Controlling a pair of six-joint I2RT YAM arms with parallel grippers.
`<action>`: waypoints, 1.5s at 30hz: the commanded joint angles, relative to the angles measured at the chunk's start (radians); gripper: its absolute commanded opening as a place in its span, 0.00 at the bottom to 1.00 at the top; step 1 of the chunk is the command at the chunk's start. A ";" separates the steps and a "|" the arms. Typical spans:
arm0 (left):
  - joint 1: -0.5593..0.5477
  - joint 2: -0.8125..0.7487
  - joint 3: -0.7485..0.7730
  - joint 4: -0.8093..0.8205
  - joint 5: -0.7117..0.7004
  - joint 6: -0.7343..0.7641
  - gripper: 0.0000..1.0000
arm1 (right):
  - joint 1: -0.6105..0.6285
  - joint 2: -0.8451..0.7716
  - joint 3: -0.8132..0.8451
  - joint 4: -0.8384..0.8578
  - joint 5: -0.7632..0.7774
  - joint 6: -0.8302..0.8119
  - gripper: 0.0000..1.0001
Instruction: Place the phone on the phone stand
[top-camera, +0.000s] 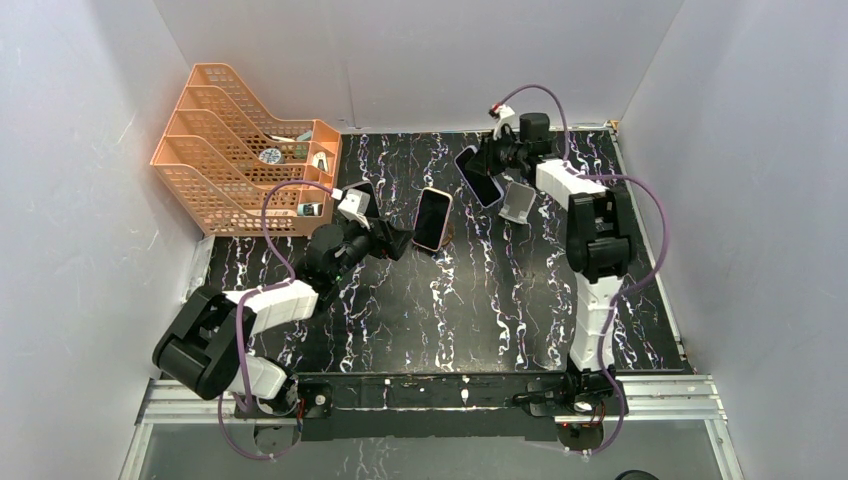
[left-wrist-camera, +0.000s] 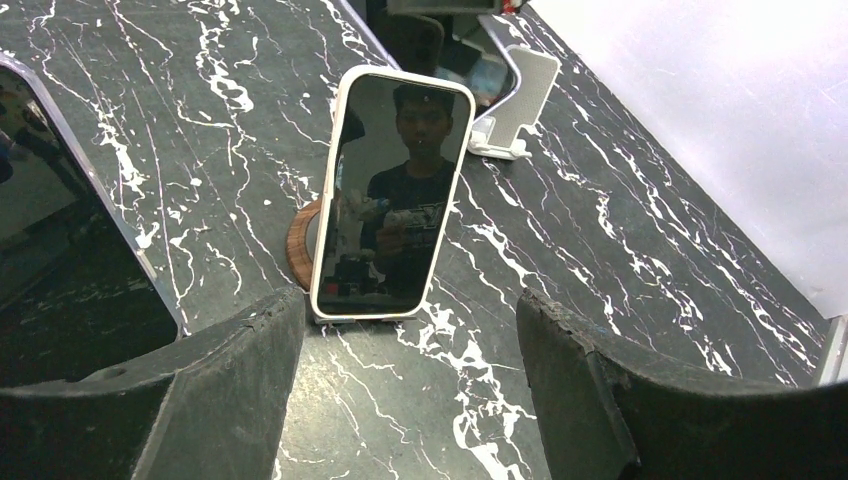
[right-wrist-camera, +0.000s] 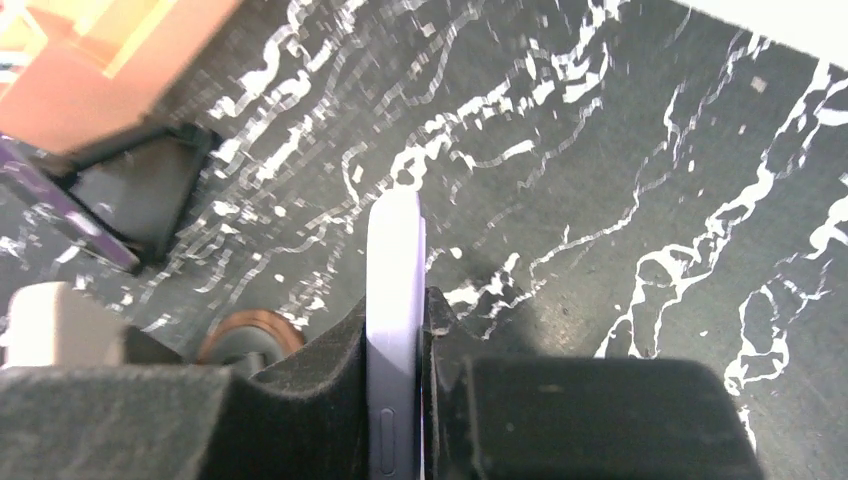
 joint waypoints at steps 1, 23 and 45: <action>0.006 -0.058 -0.013 0.021 -0.002 0.006 0.74 | -0.004 -0.195 -0.126 0.412 -0.034 0.142 0.01; 0.006 -0.092 -0.057 0.073 0.049 -0.030 0.74 | -0.141 -0.379 -0.986 1.786 0.179 0.567 0.01; 0.006 -0.034 -0.050 0.099 0.069 -0.041 0.74 | -0.264 -0.243 -0.783 1.805 -0.063 0.643 0.01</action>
